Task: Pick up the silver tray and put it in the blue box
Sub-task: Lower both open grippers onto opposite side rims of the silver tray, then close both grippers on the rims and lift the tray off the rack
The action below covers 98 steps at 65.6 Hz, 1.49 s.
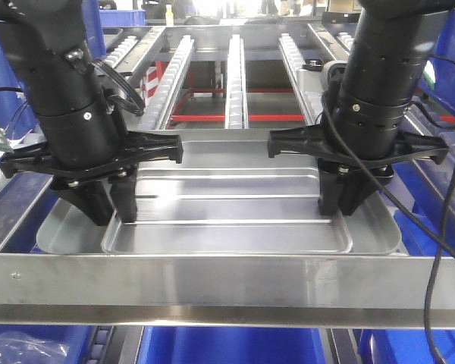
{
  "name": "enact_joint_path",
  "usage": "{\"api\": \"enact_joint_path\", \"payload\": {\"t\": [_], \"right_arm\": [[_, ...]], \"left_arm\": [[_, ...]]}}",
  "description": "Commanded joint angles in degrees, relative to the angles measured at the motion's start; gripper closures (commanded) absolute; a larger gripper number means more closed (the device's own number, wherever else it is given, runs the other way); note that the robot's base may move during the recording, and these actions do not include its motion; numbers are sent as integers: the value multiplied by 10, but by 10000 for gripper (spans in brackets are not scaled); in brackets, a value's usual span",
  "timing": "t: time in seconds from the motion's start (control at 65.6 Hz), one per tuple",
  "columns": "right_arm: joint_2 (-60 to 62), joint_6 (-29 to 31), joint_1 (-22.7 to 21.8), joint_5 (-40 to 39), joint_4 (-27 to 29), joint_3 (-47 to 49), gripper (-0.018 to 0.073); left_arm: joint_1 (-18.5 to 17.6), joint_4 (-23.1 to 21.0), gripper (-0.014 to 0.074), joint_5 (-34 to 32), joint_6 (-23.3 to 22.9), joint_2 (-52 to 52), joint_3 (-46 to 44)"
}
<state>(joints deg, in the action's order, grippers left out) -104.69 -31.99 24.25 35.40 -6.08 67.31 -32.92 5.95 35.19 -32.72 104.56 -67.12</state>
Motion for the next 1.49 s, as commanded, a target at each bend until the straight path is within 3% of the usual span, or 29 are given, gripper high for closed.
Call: {"api": "enact_joint_path", "payload": {"t": [0.0, 0.411, 0.686, 0.869, 1.128, 1.478], "right_arm": [[20, 5, -1, 5, -8, 12, 501], [24, 5, -1, 17, -6, 14, 503], [91, -32, 1, 33, -5, 14, 503], [136, -54, 30, 79, -5, 11, 503], [221, -142, 102, 91, -42, -54, 503], [351, -249, 198, 109, -71, -177, 503]], "left_arm": [[-2, 1, 607, -6, -7, -17, -11], [-2, -9, 607, -22, -7, -19, -19], [-2, -19, 607, 38, -7, -72, -40], [-18, -18, 603, 75, -7, -122, -37], [-69, 18, 603, 92, -98, -204, 46], [-174, 51, 603, 103, -228, -338, 169]]}}
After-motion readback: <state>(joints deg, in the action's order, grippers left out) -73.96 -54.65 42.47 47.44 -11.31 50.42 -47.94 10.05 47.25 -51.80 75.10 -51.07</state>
